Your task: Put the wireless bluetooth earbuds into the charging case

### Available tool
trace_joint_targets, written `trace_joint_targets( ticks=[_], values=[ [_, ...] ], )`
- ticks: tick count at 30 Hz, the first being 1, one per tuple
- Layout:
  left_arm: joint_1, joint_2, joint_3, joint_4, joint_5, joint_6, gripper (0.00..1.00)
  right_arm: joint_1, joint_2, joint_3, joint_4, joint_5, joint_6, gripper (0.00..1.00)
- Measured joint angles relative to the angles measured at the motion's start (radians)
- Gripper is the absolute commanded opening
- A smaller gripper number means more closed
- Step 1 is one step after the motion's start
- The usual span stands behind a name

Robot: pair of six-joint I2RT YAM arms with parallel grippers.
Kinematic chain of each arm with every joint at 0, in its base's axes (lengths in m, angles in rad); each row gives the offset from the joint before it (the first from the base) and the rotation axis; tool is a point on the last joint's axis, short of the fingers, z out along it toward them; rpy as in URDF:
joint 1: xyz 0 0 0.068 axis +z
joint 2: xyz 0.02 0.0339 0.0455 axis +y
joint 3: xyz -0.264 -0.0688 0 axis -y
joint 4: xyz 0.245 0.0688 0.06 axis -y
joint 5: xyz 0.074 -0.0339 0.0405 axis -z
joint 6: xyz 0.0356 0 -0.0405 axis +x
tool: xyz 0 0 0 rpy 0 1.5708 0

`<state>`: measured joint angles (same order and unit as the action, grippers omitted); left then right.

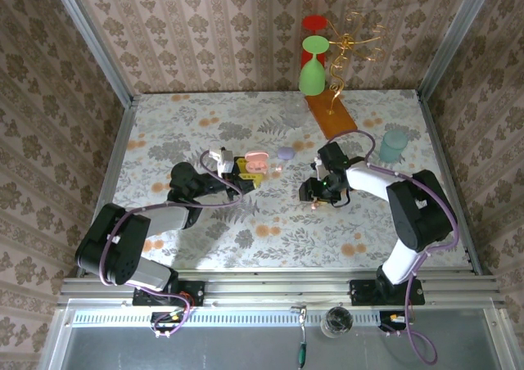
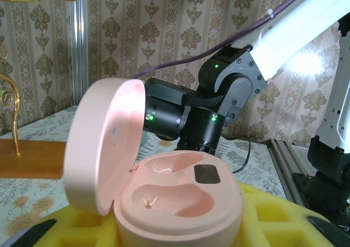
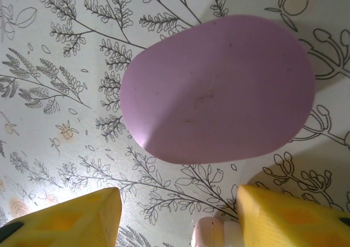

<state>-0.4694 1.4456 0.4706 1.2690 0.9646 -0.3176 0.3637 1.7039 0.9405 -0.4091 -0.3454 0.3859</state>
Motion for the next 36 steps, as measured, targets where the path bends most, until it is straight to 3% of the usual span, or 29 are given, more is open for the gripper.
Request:
trace_joint_targets(
  ticks=[20,26,36],
  values=[
    [0.033,0.0,0.0,0.0,0.005,0.0,0.35,0.032,-0.109,-0.127,0.007,-0.142,0.019,0.58],
    [0.033,0.0,0.0,0.0,0.005,0.0,0.35,-0.008,-0.176,-0.134,0.006,-0.14,0.012,0.54],
    [0.033,0.0,0.0,0.0,0.005,0.0,0.35,-0.034,-0.084,-0.106,0.014,-0.142,0.016,0.39]
  ],
)
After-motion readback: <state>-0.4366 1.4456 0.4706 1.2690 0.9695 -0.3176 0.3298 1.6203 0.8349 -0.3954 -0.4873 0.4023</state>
